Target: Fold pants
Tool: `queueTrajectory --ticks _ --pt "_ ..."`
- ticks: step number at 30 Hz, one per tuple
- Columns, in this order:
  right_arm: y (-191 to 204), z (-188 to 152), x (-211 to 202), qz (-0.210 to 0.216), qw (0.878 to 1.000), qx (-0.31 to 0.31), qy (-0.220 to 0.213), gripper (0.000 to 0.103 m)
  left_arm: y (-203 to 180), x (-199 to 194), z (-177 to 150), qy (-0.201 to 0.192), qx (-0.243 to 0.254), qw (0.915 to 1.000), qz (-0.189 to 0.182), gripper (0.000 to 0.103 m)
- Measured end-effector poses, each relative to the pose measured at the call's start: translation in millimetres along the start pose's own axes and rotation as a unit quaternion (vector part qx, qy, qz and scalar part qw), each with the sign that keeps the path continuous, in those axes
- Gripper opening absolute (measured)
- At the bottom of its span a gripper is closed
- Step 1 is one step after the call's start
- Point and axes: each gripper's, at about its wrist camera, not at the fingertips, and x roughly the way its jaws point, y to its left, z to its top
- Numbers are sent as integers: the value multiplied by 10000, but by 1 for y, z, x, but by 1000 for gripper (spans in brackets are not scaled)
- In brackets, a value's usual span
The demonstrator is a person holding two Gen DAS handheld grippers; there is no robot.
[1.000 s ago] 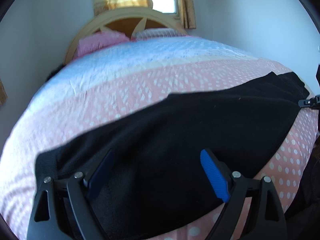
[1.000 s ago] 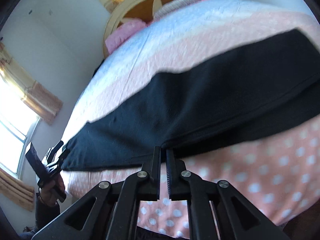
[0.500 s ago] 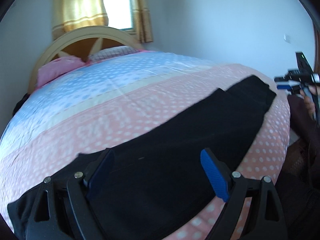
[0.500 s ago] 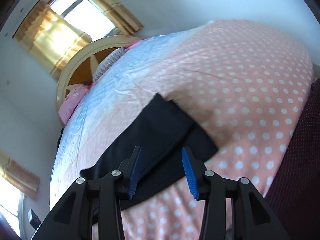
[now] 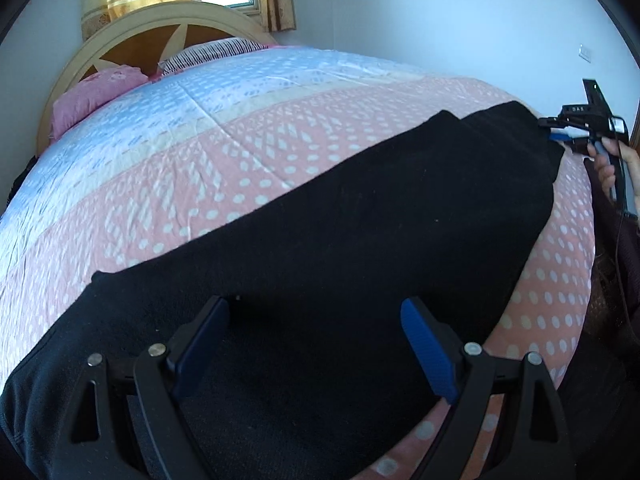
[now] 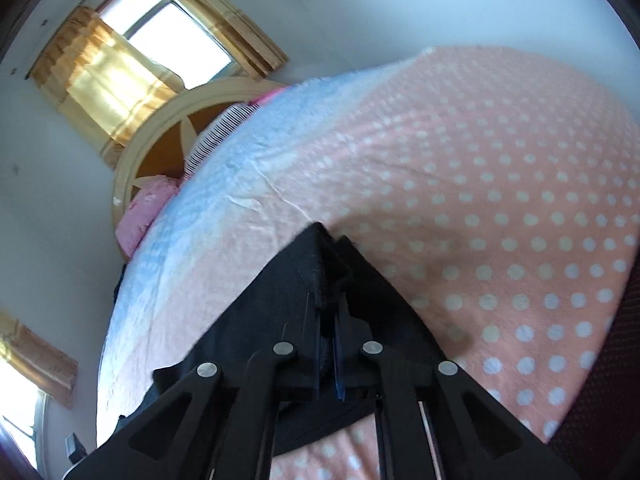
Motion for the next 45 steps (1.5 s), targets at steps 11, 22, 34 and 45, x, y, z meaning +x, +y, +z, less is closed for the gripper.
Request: queueTrajectory --ticks 11,22,34,45 --pt "-40 -22 11 -387 9986 200 298 5 6 -2 -2 -33 -128 9998 -139 91" --pt "20 -22 -35 -364 9969 -673 -195 31 8 -5 -3 -14 -129 9997 -227 93" --pt "106 -107 34 -459 9436 -2906 1519 31 -1 -2 -5 100 102 9997 -177 99" --pt "188 -162 30 775 9093 -3718 1698 31 2 -16 -14 -124 38 9999 -99 99"
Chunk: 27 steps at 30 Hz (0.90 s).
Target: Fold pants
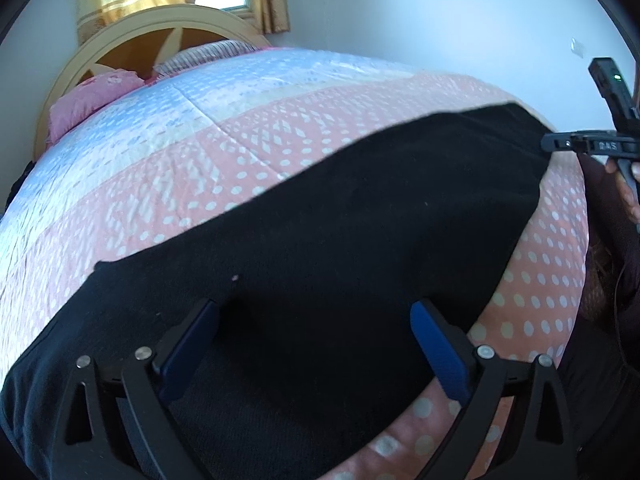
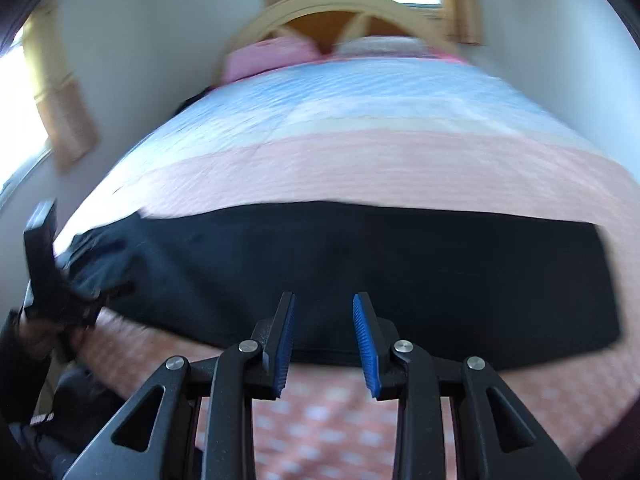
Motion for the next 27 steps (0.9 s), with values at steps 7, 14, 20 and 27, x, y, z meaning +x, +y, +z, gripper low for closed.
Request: queueTrajectory --ticks 7,14,20,27 --pt "32 -8 13 -236 9967 -593 495 32 41 -37 -17 -419 -380 9973 474 99" --pt "107 12 23 990 9858 -1354 53 32 121 -79 -58 -379 -659 9852 1538 99" --pt "143 0 69 1241 9733 -1698 919 32 189 -102 -102 -319 -1568 9644 2107 99" --pt "189 1 50 1434 9557 -2468 720 32 219 -96 -125 -288 -2128 9557 2015 99"
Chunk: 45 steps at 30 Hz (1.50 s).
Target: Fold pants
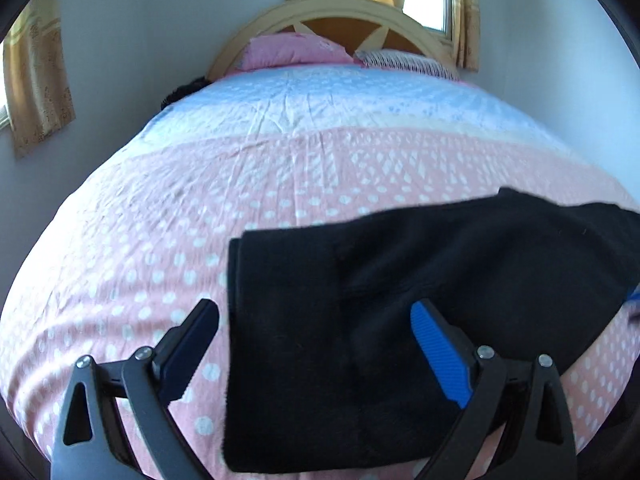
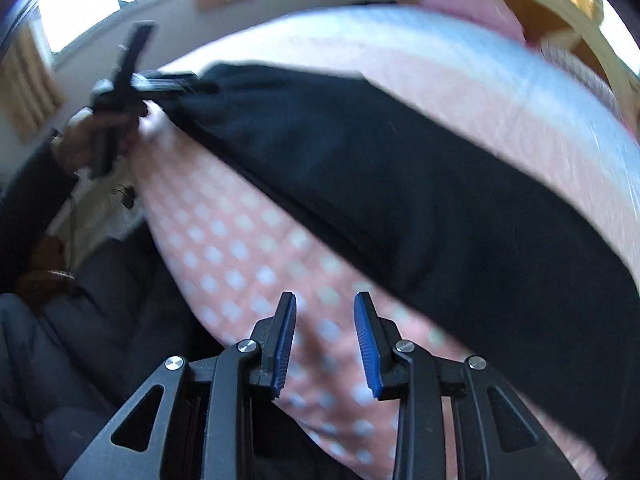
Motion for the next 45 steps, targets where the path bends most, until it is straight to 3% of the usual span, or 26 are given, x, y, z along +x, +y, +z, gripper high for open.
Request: queueTrajectory --ticks 3,6,11,14,20,24,28,31,34,38,40,45 --pt "6 15 -2 -272 9992 -130 -274 32 -2 -3 -2 24 45 10000 -43 99" --pt "7 17 15 -796 9958 -442 -71 32 1 -5 -5 -23 47 10000 -53 99" --pt "9 18 29 -1157 9908 -703 -64 28 1 -6 -5 -22 44 10000 -32 99" --pt "6 18 31 -1193 9909 -624 -78 5 0 -5 -5 -29 55 10000 -28 99" --pt "20 13 19 -1203 9894 -814 -62 3 3 -5 -5 -20 -27 10000 -87 99" --pt "16 8 35 -1235 9890 -809 129 3 11 -6 -4 -33 -200 9997 -164 99" --pt "15 10 28 -1031 9921 -689 210 4 16 -3 -4 59 -327 9992 -233 99" --pt "9 10 13 -1047 9927 -600 24 6 12 -5 -4 47 -210 9996 -162 99" --pt "-14 6 -2 -1205 9923 -169 -221 35 8 -12 1 -55 -197 9996 -169 99" --pt "-58 -8 -15 -1333 9869 821 -391 36 -10 -27 10 -302 -39 9989 -367 99" --pt "-77 -23 -13 -1394 9826 1197 -256 36 -21 -27 11 -284 135 9987 -394 99" --pt "-77 -37 -20 -1308 9844 1135 -297 36 -31 -1 1 310 405 9987 8 100"
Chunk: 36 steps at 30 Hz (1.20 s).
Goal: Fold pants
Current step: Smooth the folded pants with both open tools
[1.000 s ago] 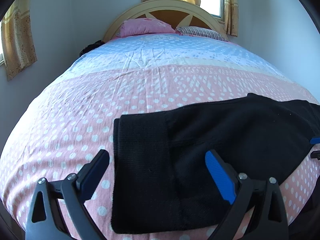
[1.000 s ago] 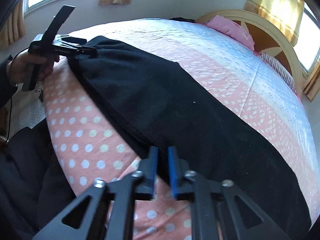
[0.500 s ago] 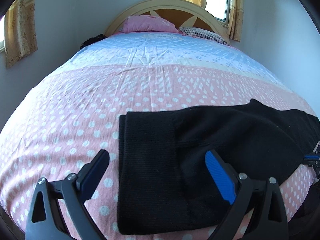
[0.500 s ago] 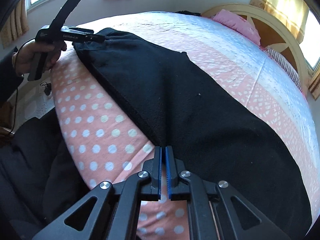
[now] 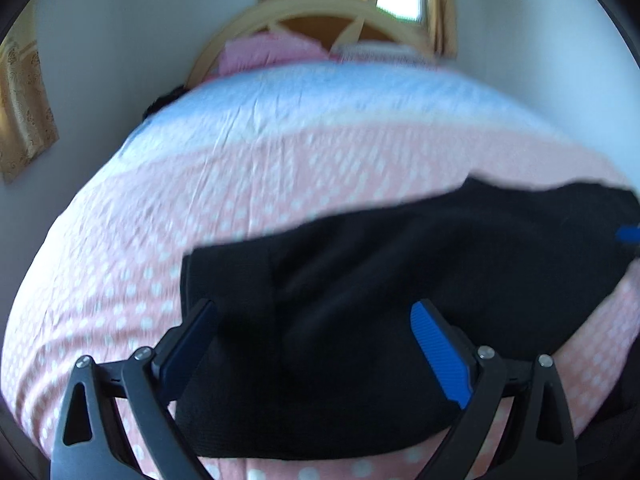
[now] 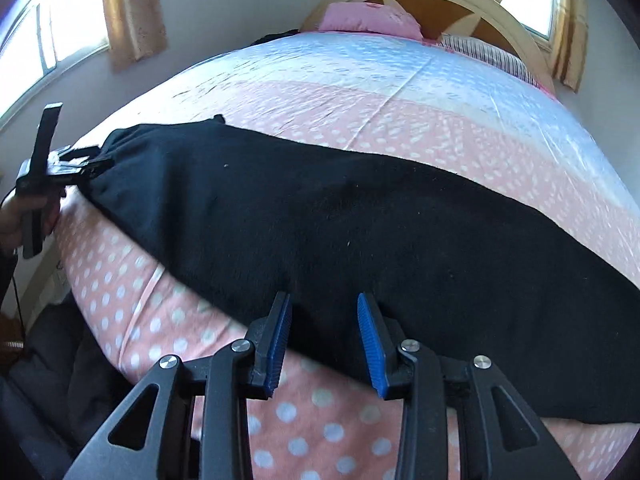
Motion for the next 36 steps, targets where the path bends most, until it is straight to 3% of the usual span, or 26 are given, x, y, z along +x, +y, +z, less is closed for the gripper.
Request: queueTrajectory --ticks 2,5,8,12,29,33,36 --pt "-6 1 -10 -46 9997 115 -213 36 6 1 -2 -55 -145 9999 -50 103" --pt "-32 2 -17 -470 9971 497 -342 36 7 1 -1 -60 -112 9999 28 103" --pt "-63 -9 -17 -1228 9886 844 -235 36 8 1 -2 -77 -134 9998 94 103" --pt "-71 -27 -18 -1180 9893 837 -201 36 6 0 -2 -75 -154 9998 99 103" --pt "-69 -33 -27 -1138 9899 789 -318 38 6 0 -3 -89 -130 9998 152 103" --pt "-63 -29 -28 -1159 9890 771 -499 43 25 -7 2 -190 -162 9974 677 103" --pt "-58 -24 -32 -1178 9873 785 -721 45 54 -4 5 -65 -560 9967 589 103"
